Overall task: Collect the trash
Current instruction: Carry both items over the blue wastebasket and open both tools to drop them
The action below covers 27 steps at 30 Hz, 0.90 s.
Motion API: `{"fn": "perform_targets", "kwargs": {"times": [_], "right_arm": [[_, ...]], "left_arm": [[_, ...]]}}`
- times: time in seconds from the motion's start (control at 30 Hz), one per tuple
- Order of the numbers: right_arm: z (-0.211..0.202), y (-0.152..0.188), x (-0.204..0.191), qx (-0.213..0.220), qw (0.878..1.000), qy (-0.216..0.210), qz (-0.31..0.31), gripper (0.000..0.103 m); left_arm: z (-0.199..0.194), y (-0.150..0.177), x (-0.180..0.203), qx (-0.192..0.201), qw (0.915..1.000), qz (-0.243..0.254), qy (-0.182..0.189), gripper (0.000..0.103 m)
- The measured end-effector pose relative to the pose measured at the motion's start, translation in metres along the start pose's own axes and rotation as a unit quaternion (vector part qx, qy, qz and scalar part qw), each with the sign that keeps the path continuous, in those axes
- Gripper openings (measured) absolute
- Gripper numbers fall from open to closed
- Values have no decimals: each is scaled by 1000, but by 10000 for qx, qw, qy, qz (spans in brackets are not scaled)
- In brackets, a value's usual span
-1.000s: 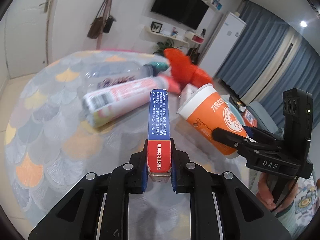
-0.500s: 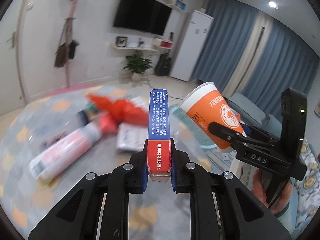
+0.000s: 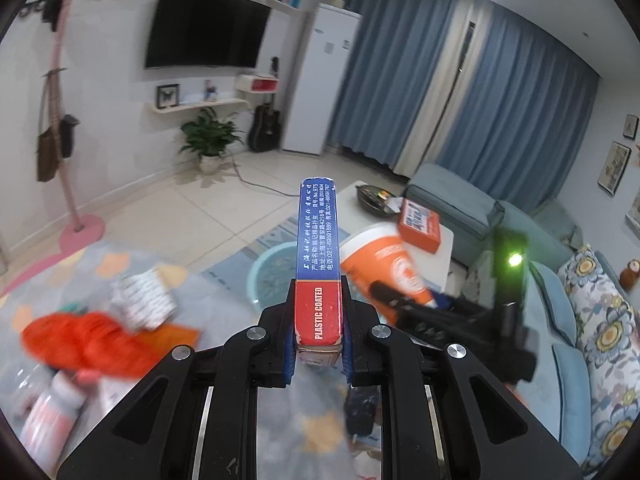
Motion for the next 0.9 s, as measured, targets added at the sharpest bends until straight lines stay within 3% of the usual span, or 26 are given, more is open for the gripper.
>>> {"fn": "perform_targets", "kwargs": {"times": [0.2,0.43,0.57,0.7,0.73,0.8,0.9], "right_arm": [[47,3,33,-369,9982,336,340,65],[86,14,54,-754,9934,699,510,66],[109,22,62,-1110,9876,977,529,66],[116,23,63,-1155,9869,1001,523,66],[116,23,62,-1148,9868,1032,484,66],[115,22,61,-1138,9871,1027,468,67],[112,22,59,-1121,9878,967,482,67]], "left_arm": [[71,-8,3,-322,9989,-273,180,16],[140,6,-17,-657,9948,-706,317,16],[166,25,-30,-908,9915,-905,205,16],[179,36,-36,-1062,9889,-1021,207,16],[178,38,-37,-1065,9889,-1016,178,19],[177,38,-37,-1062,9892,-1003,117,41],[169,33,-34,-960,9908,-944,168,45]]}}
Point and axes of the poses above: each gripper's, at about its wrist camera, not at the fingertips, and z roughly the way its jaws point, x to its right, y to its underside, the point moved 3 cm from there along z, roughly the way its jaws point, and after that the axes turned 5 degrees about x, right-handed, at the moved point
